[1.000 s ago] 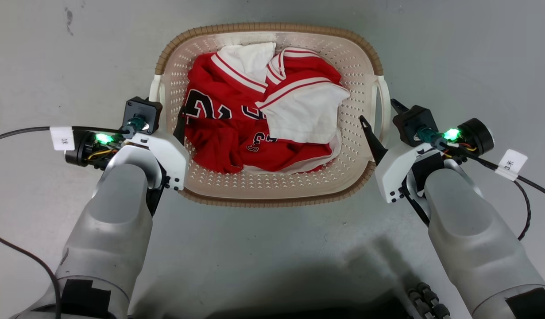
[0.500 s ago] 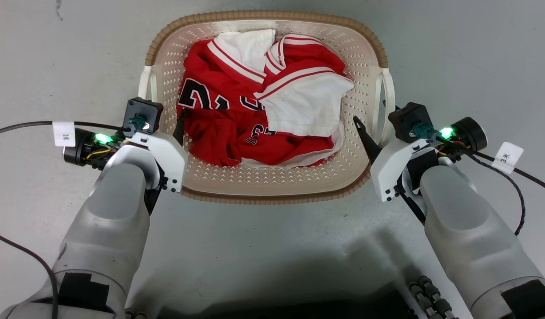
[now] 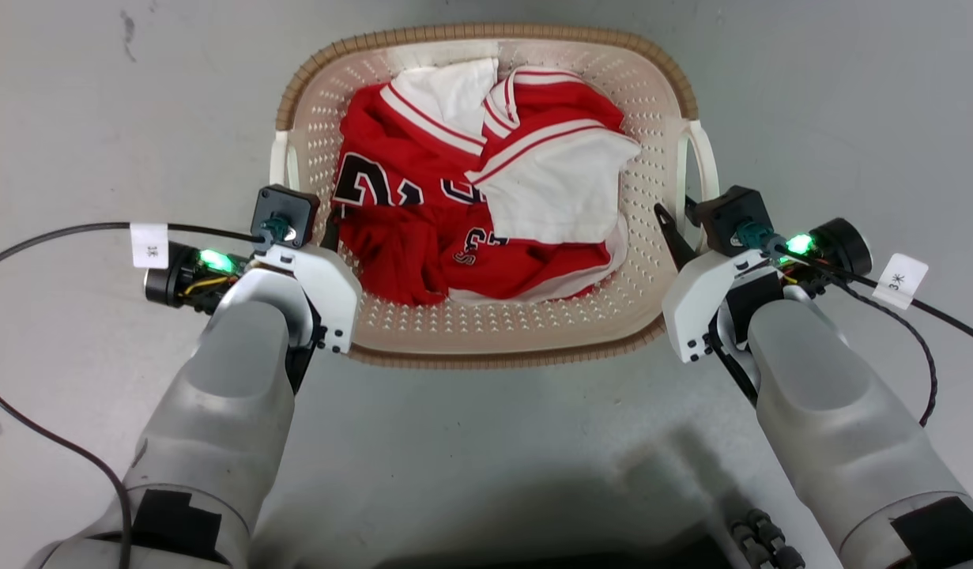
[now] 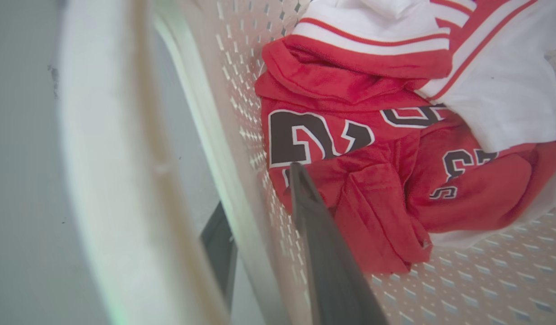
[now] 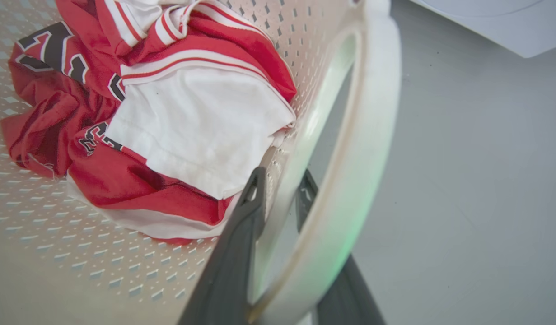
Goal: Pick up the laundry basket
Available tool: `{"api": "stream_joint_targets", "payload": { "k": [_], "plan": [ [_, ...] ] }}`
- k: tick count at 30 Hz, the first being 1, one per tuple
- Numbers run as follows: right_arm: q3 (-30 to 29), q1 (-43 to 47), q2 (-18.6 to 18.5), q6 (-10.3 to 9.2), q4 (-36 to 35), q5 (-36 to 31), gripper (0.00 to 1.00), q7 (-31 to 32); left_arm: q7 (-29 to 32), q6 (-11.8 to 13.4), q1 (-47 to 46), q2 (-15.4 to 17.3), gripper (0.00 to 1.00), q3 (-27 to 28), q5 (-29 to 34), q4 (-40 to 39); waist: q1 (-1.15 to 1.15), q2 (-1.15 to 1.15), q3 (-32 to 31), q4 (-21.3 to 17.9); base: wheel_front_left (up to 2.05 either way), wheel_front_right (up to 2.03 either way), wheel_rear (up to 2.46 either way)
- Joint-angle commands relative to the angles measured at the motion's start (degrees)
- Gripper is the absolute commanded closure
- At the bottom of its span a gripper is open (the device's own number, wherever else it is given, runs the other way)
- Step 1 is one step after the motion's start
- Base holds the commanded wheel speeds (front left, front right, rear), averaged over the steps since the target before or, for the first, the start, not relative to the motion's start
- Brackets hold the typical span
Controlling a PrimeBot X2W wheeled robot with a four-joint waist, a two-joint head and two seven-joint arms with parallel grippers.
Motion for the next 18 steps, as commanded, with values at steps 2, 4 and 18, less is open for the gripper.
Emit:
{"api": "stream_joint_targets", "payload": {
  "k": [2, 4, 18],
  "plan": [
    [0.5, 0.8, -0.4, 0.16, 1.1, -0.9, 1.00, -0.5, 0.1, -0.3, 1.4, 0.1, 1.00, -0.6, -0.1, 0.6, 0.00, 0.00, -3.0, 0.5, 0.00, 0.00, 0.00],
    [0.9, 1.3, -0.4, 0.16, 2.1, -0.7, 1.00, -0.5, 0.2, -0.6, 2.3, -0.1, 1.00, -0.8, -0.5, 0.9, 0.00, 0.00, -5.0, 0.7, 0.00, 0.00, 0.00],
    [5.9, 5.6, -0.3, 0.15, 8.8, 2.5, 1.00, 1.1, 4.4, -1.7, 9.6, -3.0, 1.00, -3.1, -3.6, 1.9, 0.00, 0.00, -19.3, 2.5, 0.00, 0.00, 0.00]
  ]
}}
